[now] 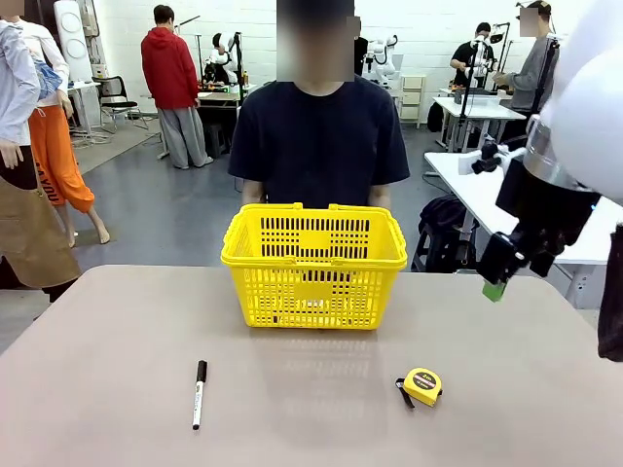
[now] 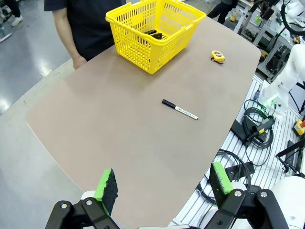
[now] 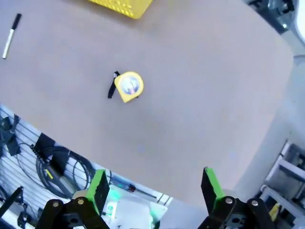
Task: Place the items the person wants into the basket.
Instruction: Pick up the item the person points to and place it in the Market Basket.
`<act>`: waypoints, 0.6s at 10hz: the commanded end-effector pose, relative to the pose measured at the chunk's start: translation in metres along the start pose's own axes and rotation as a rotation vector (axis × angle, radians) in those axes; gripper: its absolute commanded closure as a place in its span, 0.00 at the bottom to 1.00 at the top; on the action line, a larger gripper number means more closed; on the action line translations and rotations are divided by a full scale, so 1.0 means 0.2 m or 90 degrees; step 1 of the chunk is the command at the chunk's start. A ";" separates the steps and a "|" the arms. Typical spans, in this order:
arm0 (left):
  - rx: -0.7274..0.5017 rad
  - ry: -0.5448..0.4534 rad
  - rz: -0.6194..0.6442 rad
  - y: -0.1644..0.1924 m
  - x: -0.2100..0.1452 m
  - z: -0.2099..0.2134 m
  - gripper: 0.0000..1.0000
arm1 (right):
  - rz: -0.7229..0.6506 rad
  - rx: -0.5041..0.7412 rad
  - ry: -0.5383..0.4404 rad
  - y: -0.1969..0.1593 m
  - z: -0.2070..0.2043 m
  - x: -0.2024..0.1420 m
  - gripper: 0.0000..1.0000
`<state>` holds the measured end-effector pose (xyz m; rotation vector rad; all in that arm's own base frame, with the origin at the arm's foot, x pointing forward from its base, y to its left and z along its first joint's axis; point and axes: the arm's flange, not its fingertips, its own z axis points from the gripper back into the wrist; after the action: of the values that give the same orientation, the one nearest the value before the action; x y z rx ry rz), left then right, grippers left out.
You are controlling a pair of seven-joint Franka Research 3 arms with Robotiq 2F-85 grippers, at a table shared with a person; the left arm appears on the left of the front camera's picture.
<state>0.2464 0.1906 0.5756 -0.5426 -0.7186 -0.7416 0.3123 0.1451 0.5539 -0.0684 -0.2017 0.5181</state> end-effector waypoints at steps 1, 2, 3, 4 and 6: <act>-0.006 -0.010 -0.013 0.00 0.00 0.01 0.00 | -0.017 0.037 -0.020 -0.03 -0.05 0.04 0.00; -0.006 -0.010 -0.013 0.00 0.00 0.01 0.00 | -0.064 0.029 0.001 -0.06 -0.08 0.09 0.00; -0.006 -0.010 -0.013 0.00 0.00 0.01 0.00 | -0.008 0.007 -0.001 -0.02 -0.03 -0.01 0.00; -0.006 -0.010 -0.013 0.00 0.00 0.01 0.00 | -0.008 0.007 -0.001 -0.02 -0.03 -0.01 0.00; -0.006 -0.010 -0.013 0.00 0.00 0.01 0.00 | -0.008 0.007 -0.001 -0.02 -0.03 -0.01 0.00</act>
<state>0.2462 0.1908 0.5756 -0.5424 -0.7187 -0.7409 0.3163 0.1406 0.5498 -0.0577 -0.2057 0.4954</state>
